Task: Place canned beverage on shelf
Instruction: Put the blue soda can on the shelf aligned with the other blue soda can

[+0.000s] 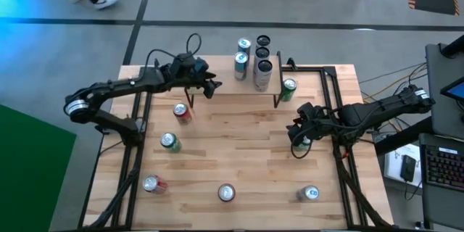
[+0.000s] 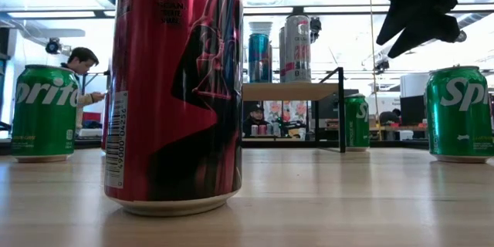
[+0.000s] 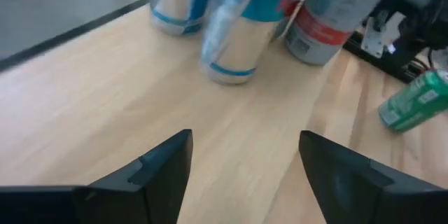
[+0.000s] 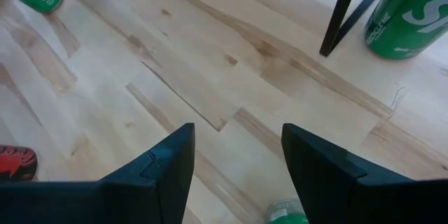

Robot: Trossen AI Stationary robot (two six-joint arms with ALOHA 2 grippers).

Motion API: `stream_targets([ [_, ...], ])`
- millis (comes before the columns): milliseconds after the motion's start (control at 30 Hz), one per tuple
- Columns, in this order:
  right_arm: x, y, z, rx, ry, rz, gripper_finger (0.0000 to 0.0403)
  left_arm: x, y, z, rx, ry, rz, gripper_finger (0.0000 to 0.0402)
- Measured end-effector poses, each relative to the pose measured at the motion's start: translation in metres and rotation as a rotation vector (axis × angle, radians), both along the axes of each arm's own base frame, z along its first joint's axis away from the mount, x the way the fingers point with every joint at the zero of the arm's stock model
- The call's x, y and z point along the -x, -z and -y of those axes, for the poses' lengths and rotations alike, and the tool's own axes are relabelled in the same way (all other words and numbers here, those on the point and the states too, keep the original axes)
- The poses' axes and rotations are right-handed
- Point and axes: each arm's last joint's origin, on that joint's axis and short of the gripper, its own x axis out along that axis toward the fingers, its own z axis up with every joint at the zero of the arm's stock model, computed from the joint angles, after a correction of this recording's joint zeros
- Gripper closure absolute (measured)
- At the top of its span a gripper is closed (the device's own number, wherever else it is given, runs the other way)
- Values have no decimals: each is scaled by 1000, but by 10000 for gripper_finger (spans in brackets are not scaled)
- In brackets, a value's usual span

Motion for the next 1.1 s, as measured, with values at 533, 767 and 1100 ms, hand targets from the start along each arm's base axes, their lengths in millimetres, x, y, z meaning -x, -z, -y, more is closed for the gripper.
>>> stream_targets([
  [533, -9, -11, -2, -11, -19, 94, 200, 9, -21, 9, -5, 43, 113, 217],
  [767, -9, -14, -2, -21, -9, 105, 200, 6, 5, 26, 65, 143, 151, 269],
  [1100, -7, -11, -2, -44, 8, 80, 200, 23, 21, 65, 99, 190, 257, 336],
])
